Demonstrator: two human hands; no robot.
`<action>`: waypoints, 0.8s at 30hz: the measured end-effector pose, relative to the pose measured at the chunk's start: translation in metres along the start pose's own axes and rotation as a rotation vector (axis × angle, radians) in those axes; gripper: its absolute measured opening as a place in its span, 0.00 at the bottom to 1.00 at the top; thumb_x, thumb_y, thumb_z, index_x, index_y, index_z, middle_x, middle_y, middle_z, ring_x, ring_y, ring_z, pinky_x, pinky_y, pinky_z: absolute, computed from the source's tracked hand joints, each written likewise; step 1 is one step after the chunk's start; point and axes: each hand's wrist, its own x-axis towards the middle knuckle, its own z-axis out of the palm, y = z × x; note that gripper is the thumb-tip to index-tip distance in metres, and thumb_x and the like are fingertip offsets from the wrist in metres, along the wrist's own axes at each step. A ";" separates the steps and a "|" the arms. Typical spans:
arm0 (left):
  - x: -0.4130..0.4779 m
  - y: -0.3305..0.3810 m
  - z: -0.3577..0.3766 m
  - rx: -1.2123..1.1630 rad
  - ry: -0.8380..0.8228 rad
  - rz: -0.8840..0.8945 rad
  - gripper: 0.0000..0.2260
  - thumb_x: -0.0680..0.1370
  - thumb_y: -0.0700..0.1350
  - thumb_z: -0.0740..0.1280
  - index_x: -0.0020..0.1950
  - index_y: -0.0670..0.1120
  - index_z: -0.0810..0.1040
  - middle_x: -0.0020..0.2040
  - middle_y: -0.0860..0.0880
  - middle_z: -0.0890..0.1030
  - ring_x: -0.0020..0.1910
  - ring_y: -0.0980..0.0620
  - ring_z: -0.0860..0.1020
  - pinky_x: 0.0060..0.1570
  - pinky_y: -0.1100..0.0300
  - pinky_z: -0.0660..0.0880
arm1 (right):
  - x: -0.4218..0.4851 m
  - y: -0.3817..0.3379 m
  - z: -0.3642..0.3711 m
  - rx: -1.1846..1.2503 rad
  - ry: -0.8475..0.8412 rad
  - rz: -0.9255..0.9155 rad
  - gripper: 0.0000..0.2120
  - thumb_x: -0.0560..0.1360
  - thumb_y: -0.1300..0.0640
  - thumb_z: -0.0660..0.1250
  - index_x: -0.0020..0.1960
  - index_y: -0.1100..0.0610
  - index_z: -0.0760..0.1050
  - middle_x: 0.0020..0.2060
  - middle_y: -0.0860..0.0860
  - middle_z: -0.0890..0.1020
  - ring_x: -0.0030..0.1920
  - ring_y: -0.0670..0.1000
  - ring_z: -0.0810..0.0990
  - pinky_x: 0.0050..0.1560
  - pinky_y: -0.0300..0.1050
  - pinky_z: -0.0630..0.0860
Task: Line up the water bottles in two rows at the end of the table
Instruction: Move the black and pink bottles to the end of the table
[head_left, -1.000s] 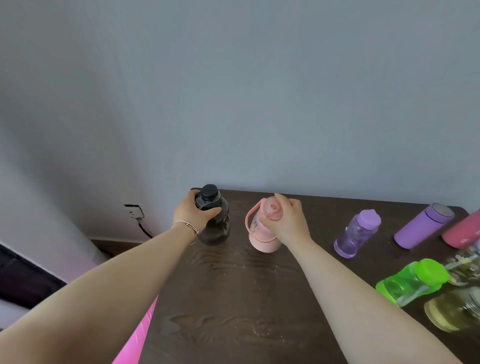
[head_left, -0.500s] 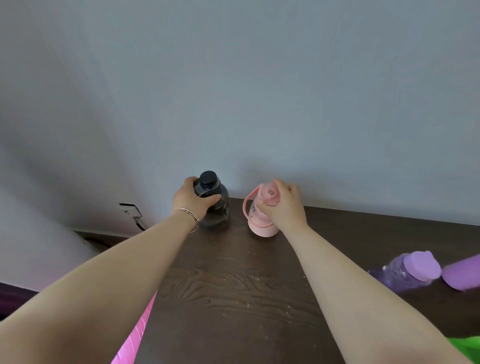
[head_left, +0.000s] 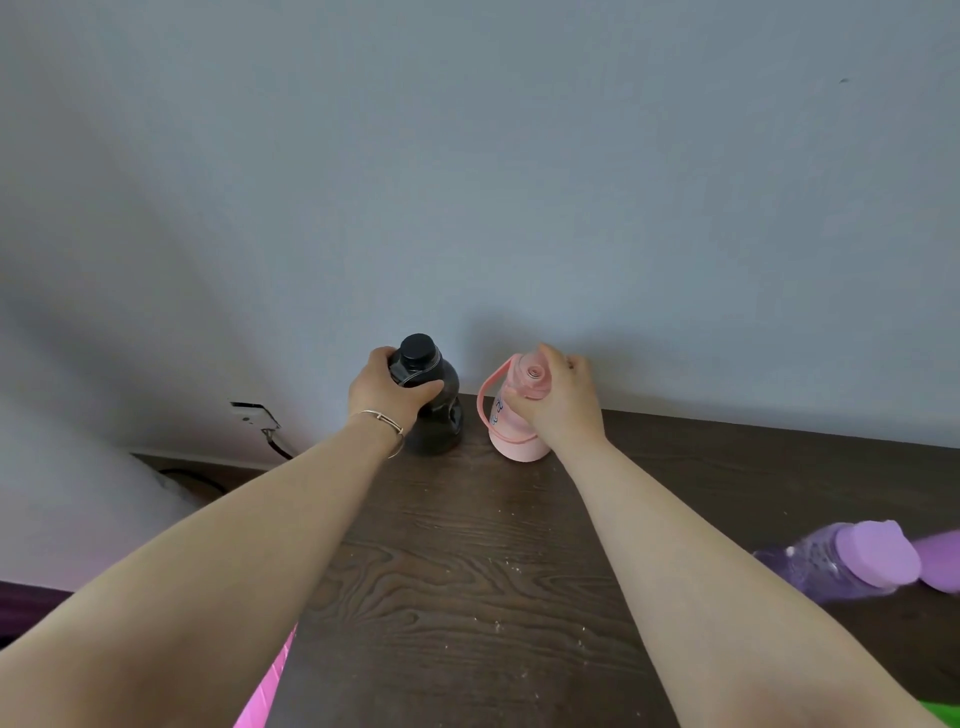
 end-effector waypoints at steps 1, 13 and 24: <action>0.001 0.000 0.000 0.004 -0.001 0.002 0.28 0.67 0.50 0.78 0.63 0.51 0.72 0.52 0.52 0.78 0.51 0.47 0.76 0.53 0.53 0.75 | 0.000 0.000 0.000 -0.004 0.000 0.003 0.35 0.67 0.45 0.76 0.70 0.47 0.67 0.61 0.52 0.67 0.59 0.55 0.74 0.57 0.46 0.74; 0.007 0.000 0.001 0.054 -0.075 0.035 0.30 0.69 0.50 0.77 0.67 0.49 0.69 0.58 0.49 0.78 0.55 0.45 0.76 0.56 0.51 0.74 | -0.008 -0.008 0.005 -0.076 -0.030 -0.029 0.35 0.69 0.46 0.75 0.71 0.49 0.64 0.63 0.56 0.66 0.61 0.59 0.72 0.56 0.47 0.72; -0.023 0.001 -0.030 0.593 -0.178 0.266 0.37 0.73 0.50 0.71 0.77 0.49 0.55 0.72 0.45 0.65 0.68 0.40 0.67 0.61 0.44 0.72 | -0.029 -0.019 -0.016 -0.400 -0.092 -0.082 0.33 0.72 0.41 0.69 0.72 0.51 0.61 0.69 0.56 0.66 0.64 0.62 0.69 0.60 0.54 0.72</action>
